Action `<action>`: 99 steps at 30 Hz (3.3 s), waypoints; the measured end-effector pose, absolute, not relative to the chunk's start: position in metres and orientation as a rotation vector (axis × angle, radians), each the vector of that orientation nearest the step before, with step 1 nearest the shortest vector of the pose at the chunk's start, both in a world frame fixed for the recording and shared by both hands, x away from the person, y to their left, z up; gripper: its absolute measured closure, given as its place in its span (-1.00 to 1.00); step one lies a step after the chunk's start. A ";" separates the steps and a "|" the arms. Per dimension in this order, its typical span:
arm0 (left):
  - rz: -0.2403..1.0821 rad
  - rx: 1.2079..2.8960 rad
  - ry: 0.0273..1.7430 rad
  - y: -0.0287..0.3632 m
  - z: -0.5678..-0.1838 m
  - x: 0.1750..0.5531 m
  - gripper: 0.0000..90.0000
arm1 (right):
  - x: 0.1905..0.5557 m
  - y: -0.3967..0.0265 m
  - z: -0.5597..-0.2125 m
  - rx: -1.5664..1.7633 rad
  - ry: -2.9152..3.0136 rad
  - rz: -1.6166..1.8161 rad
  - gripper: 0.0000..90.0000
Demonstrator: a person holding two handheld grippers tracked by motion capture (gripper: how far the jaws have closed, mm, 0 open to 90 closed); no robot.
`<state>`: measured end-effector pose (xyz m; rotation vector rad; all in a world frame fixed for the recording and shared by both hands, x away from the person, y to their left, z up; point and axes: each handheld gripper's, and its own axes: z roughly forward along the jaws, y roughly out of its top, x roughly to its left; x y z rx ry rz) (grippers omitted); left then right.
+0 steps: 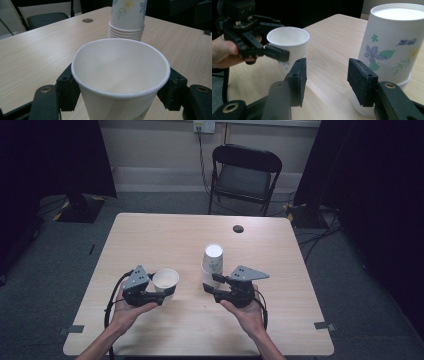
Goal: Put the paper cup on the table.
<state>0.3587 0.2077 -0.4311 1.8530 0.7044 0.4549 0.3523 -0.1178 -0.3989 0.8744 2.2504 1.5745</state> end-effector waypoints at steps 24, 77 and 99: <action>0.570 1.863 0.824 0.229 -0.440 0.415 -0.28 | 0.349 -0.194 -0.435 1.050 2.205 1.320 -0.21; 0.476 2.029 0.996 0.262 -0.468 0.403 -0.65 | 0.363 -0.236 -0.499 1.275 2.198 0.981 -0.49; 0.521 2.126 1.185 0.298 -0.494 0.342 -0.67 | 0.363 -0.236 -0.499 1.275 2.198 0.981 -0.49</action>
